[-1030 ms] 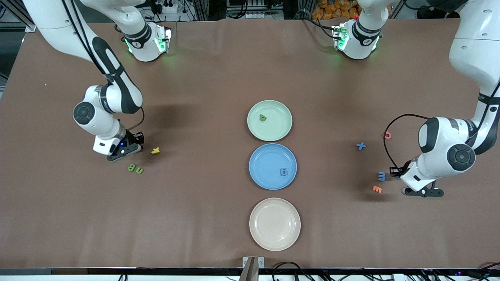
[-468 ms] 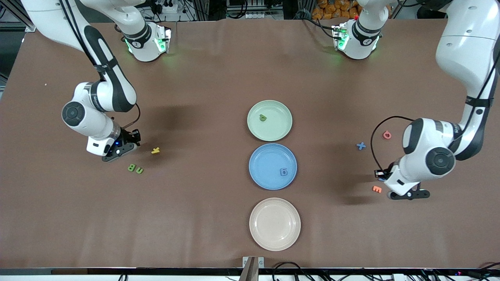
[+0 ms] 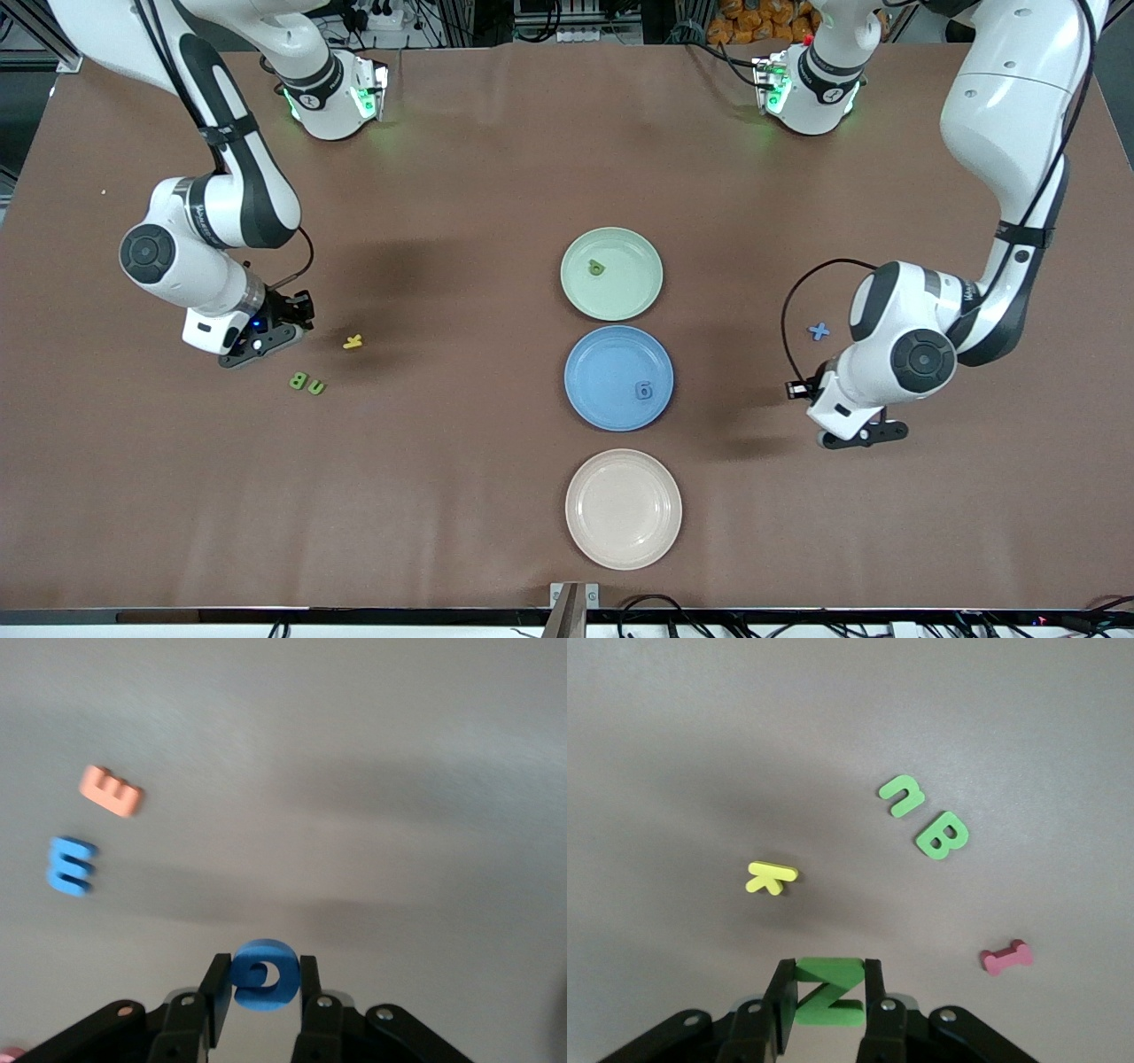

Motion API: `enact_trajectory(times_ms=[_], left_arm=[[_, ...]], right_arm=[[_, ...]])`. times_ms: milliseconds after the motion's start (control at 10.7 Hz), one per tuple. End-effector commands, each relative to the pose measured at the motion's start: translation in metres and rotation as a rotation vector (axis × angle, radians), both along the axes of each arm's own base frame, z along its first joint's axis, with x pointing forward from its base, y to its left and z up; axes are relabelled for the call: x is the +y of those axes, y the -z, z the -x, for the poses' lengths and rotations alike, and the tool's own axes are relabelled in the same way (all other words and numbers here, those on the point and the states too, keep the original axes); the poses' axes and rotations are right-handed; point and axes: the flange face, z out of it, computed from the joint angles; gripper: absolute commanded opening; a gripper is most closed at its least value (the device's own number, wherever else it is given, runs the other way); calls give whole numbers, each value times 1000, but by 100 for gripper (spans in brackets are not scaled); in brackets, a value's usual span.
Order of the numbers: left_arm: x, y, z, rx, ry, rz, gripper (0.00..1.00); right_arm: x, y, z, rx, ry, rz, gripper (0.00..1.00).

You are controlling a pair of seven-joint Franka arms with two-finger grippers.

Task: Sort letters by color into matching plates
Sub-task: 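Carry the Z and c over the green and blue plates with both grippers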

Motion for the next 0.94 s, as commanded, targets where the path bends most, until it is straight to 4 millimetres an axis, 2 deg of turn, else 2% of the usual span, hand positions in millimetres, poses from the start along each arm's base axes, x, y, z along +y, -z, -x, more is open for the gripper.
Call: enact_trajectory(times_ms=[0, 281, 374, 562, 842], left_arm=[[-36, -15, 10, 32, -29, 34, 0], [-72, -23, 20, 39, 4, 83, 0], [-92, -27, 24, 36, 1, 111, 0], [-152, -40, 37, 24, -4, 172, 0], [-212, -34, 54, -30, -45, 216, 0]], right_arm=[[21, -23, -5, 13, 74, -3, 0], [37, -31, -8, 19, 133, 2, 0], [48, -33, -9, 18, 149, 0, 0], [77, -38, -9, 13, 192, -5, 0], [118, -40, -5, 7, 261, -12, 0]])
